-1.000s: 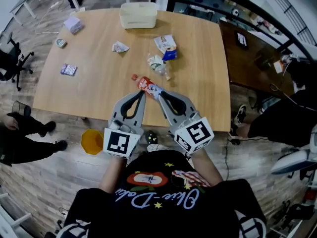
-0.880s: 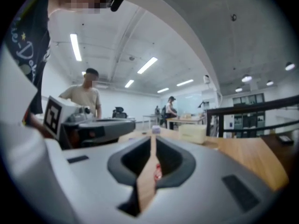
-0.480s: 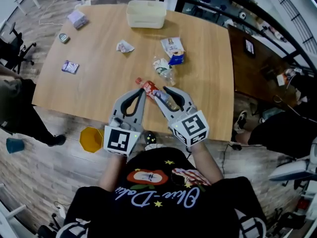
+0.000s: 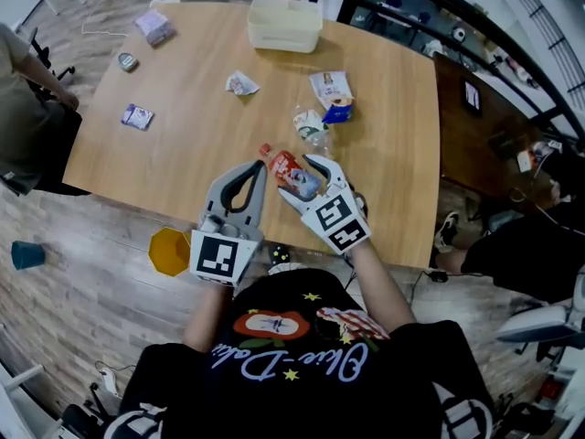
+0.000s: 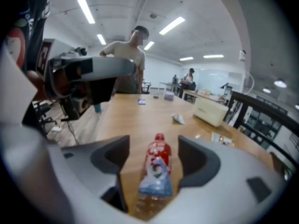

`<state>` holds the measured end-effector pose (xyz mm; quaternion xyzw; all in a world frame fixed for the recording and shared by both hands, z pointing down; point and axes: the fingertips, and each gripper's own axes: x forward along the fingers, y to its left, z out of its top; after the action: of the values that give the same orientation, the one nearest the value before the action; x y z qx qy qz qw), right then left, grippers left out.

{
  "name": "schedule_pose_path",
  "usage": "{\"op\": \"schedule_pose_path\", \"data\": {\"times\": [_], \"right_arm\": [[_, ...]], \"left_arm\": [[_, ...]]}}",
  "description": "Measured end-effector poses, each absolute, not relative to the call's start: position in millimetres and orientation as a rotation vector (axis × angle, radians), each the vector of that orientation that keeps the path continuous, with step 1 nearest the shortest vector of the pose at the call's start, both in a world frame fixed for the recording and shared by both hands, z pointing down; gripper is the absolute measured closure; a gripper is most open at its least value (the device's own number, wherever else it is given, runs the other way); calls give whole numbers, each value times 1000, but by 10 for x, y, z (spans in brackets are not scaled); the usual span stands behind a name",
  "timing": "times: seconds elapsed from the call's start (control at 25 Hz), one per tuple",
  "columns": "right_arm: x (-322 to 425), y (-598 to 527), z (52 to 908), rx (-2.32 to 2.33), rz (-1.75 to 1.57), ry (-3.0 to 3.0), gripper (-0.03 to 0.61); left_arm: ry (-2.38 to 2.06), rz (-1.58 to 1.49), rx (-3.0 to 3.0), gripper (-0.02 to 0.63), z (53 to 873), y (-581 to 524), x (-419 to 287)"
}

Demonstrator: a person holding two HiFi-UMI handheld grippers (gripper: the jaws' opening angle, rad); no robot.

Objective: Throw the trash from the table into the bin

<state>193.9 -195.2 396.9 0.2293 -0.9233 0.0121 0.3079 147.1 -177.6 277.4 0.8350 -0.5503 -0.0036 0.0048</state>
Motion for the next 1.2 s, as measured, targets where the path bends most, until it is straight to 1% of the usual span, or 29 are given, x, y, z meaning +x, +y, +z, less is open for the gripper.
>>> {"op": "schedule_pose_path", "data": {"times": [0.76,0.96,1.2], "right_arm": [[1937,-2209,4937,474,150,-2076,273],[1960,-2225,4975,500,180,-2071,276],[1973,-2242,4879,548,186,-2101,298]], "left_arm": [[-1821,-17,2538,603,2793,-1852,1131],[-1855,-6,2504,603,2816,-1843,1025],[-1874,2,2488,603,2835,-1823,989]]}}
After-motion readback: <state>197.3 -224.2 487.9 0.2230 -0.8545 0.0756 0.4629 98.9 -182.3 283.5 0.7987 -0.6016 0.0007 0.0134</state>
